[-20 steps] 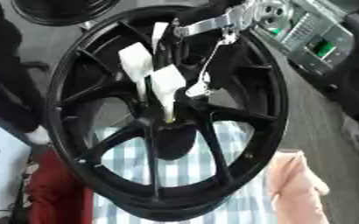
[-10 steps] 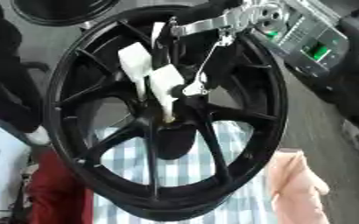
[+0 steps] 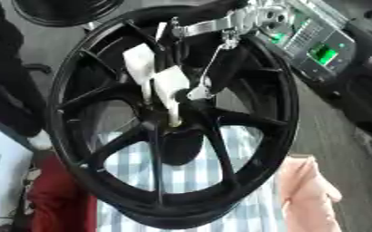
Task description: Pull the pin out of the wheel hub.
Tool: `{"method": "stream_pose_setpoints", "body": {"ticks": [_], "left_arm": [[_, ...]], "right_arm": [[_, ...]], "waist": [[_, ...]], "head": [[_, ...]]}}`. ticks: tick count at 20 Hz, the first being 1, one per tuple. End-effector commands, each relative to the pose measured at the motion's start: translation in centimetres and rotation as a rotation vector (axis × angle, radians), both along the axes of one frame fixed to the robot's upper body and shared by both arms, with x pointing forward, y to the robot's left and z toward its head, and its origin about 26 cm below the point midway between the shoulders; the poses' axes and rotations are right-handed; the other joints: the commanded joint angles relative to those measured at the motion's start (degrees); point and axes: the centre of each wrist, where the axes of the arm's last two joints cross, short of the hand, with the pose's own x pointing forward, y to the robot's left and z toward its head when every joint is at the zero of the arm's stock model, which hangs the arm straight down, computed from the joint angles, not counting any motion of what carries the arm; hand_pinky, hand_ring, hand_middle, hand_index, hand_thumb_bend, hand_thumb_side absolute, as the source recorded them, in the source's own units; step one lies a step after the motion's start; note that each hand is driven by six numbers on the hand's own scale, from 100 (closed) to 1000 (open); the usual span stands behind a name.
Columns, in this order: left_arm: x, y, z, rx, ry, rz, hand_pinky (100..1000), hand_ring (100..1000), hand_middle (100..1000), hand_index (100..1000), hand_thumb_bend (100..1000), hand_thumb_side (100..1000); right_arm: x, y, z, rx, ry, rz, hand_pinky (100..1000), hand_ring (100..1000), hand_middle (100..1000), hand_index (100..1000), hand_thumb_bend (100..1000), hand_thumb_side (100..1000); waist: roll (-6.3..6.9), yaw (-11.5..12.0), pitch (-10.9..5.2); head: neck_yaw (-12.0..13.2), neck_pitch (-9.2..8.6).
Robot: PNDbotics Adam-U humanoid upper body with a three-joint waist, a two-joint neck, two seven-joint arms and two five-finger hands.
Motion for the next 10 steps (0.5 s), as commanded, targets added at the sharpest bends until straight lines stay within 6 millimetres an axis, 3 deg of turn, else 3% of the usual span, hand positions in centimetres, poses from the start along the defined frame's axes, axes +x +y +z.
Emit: {"method": "stream_pose_setpoints", "body": {"ticks": [1,10], "left_arm": [[0.05,0.11,0.99,0.01,-0.028,-0.008,733,817,712,712,280,604],[0.06,0.11,0.97,0.009,-0.028,-0.01,733,819,713,712,279,606]], "right_arm": [[-0.31,0.08,1.01,0.001,-0.035,0.01,720,678,577,707,314,221],[-0.47,0.33,0.99,0.03,-0.045,0.018,697,630,494,635,297,144]], "waist": [[0.11,0.1,-1.02],[0.12,0.12,-0.99]], "head": [[-0.03,0.11],[-0.09,0.12]]}}
